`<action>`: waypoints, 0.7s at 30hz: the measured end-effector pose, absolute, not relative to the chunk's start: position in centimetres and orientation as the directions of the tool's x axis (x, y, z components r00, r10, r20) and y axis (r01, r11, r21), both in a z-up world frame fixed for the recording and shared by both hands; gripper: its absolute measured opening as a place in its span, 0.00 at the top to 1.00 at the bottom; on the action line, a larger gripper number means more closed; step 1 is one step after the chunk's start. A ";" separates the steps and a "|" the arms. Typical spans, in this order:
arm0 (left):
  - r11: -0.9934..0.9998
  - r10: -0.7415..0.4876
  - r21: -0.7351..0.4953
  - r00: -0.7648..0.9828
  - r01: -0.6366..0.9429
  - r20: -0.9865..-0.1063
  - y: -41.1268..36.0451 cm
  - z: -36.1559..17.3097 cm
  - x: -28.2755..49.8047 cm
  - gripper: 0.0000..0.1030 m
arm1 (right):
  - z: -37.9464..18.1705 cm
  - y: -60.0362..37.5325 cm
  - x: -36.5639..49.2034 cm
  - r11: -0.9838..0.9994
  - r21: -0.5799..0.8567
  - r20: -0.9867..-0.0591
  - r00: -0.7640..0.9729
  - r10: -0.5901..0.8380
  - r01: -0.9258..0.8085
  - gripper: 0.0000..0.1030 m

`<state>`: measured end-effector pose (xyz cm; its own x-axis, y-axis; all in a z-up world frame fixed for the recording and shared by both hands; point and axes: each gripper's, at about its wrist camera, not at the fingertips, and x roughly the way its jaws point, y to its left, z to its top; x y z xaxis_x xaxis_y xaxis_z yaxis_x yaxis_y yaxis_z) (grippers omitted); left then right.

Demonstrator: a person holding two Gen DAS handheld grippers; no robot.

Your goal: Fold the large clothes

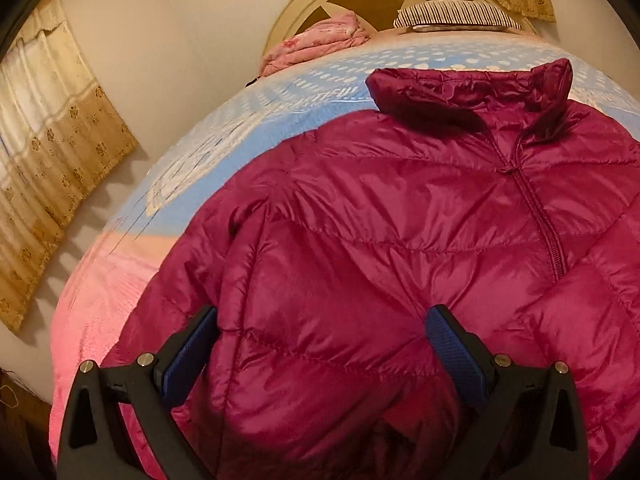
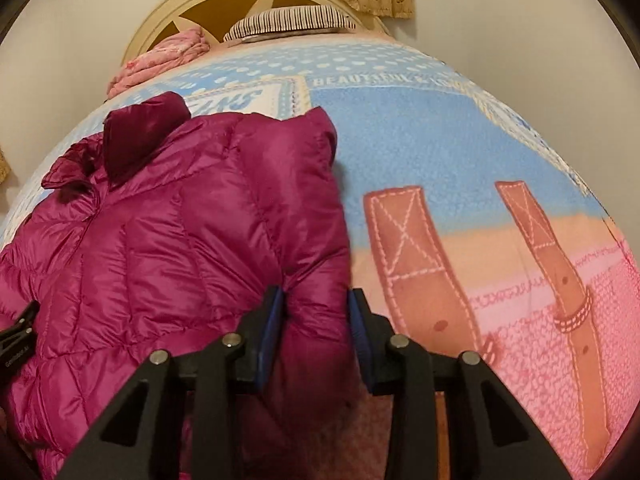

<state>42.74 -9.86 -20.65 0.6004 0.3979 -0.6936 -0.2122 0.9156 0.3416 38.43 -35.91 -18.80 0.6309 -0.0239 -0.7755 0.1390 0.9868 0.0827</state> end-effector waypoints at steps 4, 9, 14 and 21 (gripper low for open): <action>0.922 0.384 0.324 0.595 -0.212 -0.706 -9.4 -21.1 43.1 0.01 | -19.1 -36.1 38.6 0.987 0.085 -0.775 0.632 -0.020 0.135 0.65; 0.932 0.363 0.294 0.594 -0.213 -0.718 -9.1 -21.2 43.1 0.01 | -19.4 -35.5 38.0 0.989 0.064 -0.768 0.640 -0.036 0.133 0.65; 0.934 0.356 0.286 0.592 -0.213 -0.722 -9.2 -21.1 43.2 0.01 | -19.3 -35.4 37.9 0.990 0.050 -0.767 0.640 -0.047 0.132 0.65; 0.937 0.349 0.277 0.593 -0.213 -0.726 -9.0 -21.0 43.1 0.01 | -19.3 -35.0 37.9 0.991 0.025 -0.765 0.640 -0.066 0.131 0.64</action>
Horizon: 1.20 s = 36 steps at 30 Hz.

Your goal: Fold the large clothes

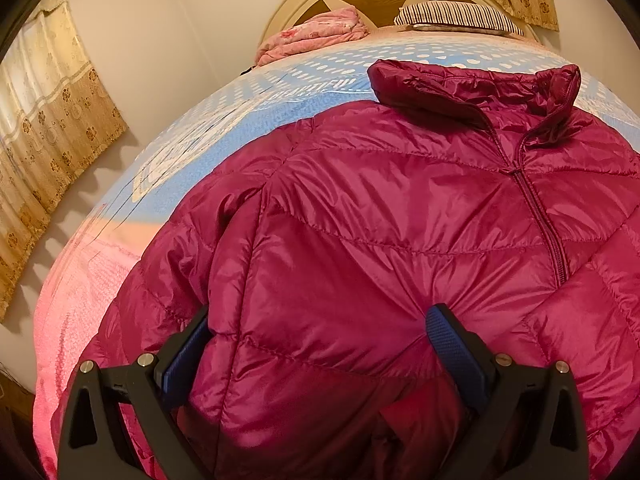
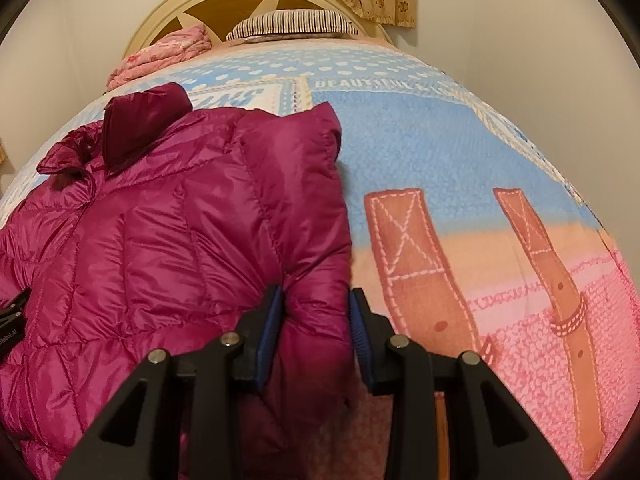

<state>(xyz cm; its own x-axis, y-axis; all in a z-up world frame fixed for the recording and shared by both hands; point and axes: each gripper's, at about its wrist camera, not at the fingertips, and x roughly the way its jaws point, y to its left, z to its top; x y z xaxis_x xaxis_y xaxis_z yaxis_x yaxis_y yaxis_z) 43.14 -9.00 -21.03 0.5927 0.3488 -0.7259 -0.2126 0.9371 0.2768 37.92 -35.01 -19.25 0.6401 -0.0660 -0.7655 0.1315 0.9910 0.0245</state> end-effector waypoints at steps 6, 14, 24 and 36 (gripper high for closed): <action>0.936 0.351 0.280 0.593 -0.213 -0.725 -9.0 -21.0 43.2 0.01 | -19.3 -34.7 37.9 0.991 0.007 -0.764 0.641 -0.080 0.133 0.64; 0.933 0.358 0.288 0.594 -0.214 -0.721 -9.3 -21.0 43.2 0.01 | -19.3 -34.6 37.9 0.991 -0.001 -0.763 0.640 -0.087 0.134 0.63; 0.963 0.268 0.205 0.639 -0.173 -0.721 -2.4 -14.6 38.4 0.01 | -15.5 -34.8 33.8 0.987 -0.097 -0.727 0.669 -0.157 0.125 0.25; 0.857 0.505 0.325 0.520 -0.401 -0.689 14.7 -16.5 28.9 0.01 | -13.7 -20.8 29.7 0.983 0.006 -0.723 0.678 0.133 -0.186 0.24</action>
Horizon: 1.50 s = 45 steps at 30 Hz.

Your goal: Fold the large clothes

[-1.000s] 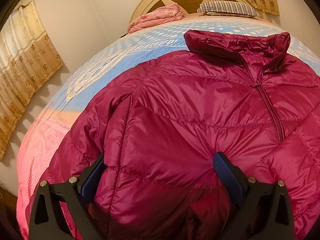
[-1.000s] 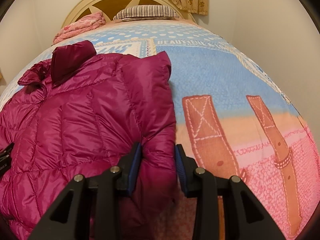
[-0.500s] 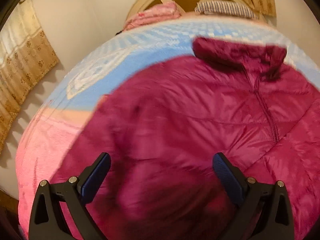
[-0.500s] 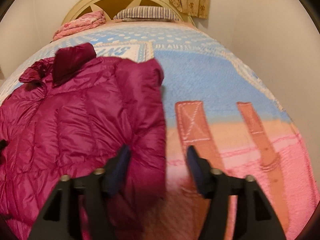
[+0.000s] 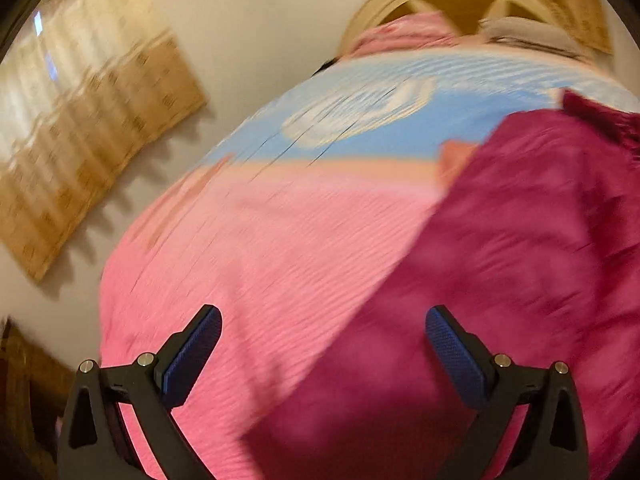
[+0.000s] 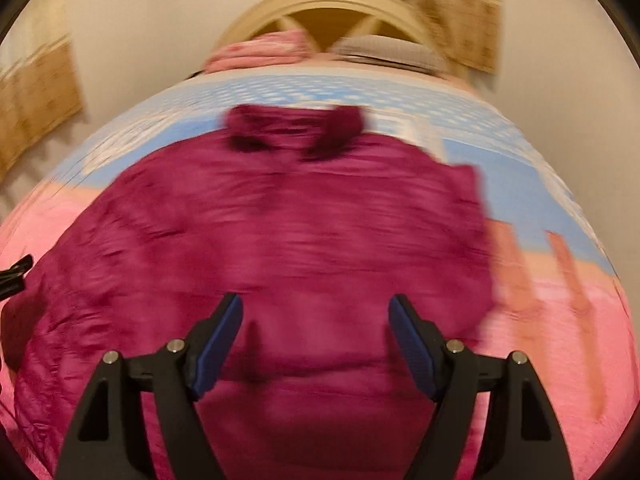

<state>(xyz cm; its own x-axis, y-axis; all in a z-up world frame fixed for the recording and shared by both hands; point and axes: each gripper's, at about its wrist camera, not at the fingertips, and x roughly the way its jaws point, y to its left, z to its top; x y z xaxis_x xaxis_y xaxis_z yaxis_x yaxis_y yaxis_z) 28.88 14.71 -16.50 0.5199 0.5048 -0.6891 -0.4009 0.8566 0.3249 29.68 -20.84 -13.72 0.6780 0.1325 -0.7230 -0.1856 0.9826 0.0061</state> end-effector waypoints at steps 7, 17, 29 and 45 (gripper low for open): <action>0.870 0.409 0.177 0.474 -0.459 -0.780 18.8 -19.7 26.3 0.01 | -18.9 -15.5 30.3 0.965 -0.136 -0.760 0.649 0.043 -0.223 0.24; 0.944 0.202 0.001 0.576 -0.330 -0.792 17.0 -19.4 25.9 0.71 | -15.7 -18.7 25.8 0.988 -0.036 -0.703 0.706 0.080 -0.149 0.19; 0.944 0.313 0.127 0.699 -0.306 -0.643 17.0 -10.3 25.2 0.90 | -15.5 -22.2 21.8 0.994 0.074 -0.670 0.734 0.111 -0.083 0.19; 0.982 0.012 0.168 0.864 0.085 -0.503 -6.0 -2.9 28.1 0.32 | -14.5 -28.5 19.5 0.989 0.144 -0.630 0.774 0.067 0.031 0.18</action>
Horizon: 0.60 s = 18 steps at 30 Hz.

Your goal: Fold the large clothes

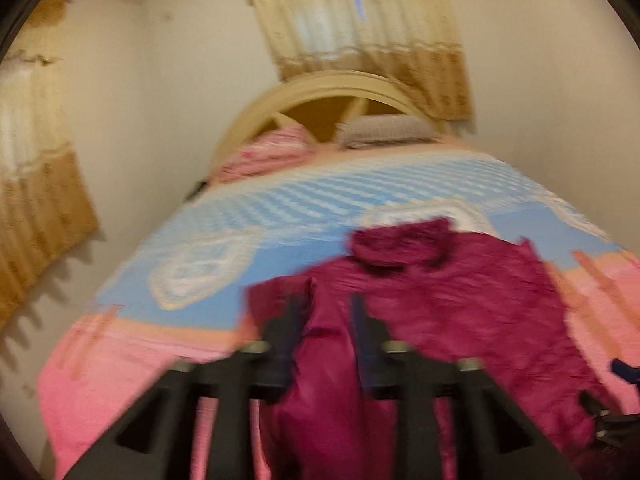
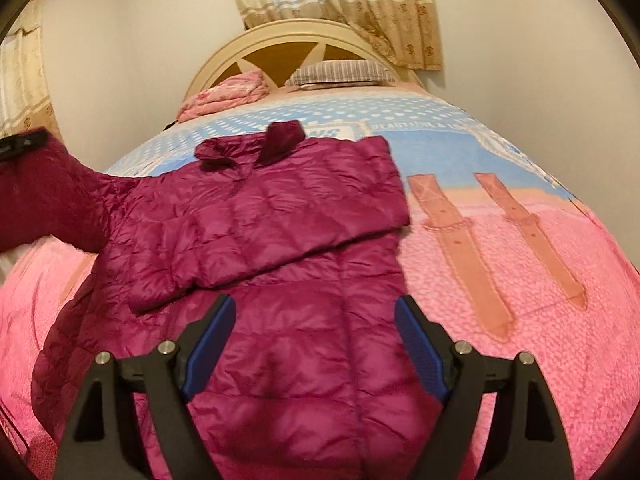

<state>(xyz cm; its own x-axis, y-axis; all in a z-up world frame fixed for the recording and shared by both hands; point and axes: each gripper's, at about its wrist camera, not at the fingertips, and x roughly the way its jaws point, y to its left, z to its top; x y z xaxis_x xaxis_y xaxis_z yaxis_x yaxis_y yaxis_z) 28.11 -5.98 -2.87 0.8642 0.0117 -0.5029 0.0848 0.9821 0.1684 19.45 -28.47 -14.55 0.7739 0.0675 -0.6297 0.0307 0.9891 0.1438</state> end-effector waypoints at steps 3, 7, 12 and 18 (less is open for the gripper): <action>0.978 -0.039 0.168 0.897 0.126 -0.441 -8.8 -3.5 26.8 0.08 | -15.0 -29.5 19.3 0.987 0.150 -0.640 0.766 0.056 0.053 0.18; 0.978 -0.076 0.139 0.884 0.156 -0.460 -8.8 -3.8 27.5 0.07 | -15.3 -30.1 19.3 0.985 0.163 -0.645 0.762 0.058 0.062 0.18; 0.986 0.049 0.162 0.873 0.035 -0.485 -4.7 -5.9 29.6 0.07 | -15.0 -28.5 20.3 0.975 0.222 -0.643 0.754 0.135 0.014 0.18; 0.985 0.161 0.145 0.802 -0.094 -0.575 0.4 -10.4 31.0 0.07 | -13.8 -22.6 22.8 0.947 0.287 -0.632 0.715 0.300 -0.144 0.18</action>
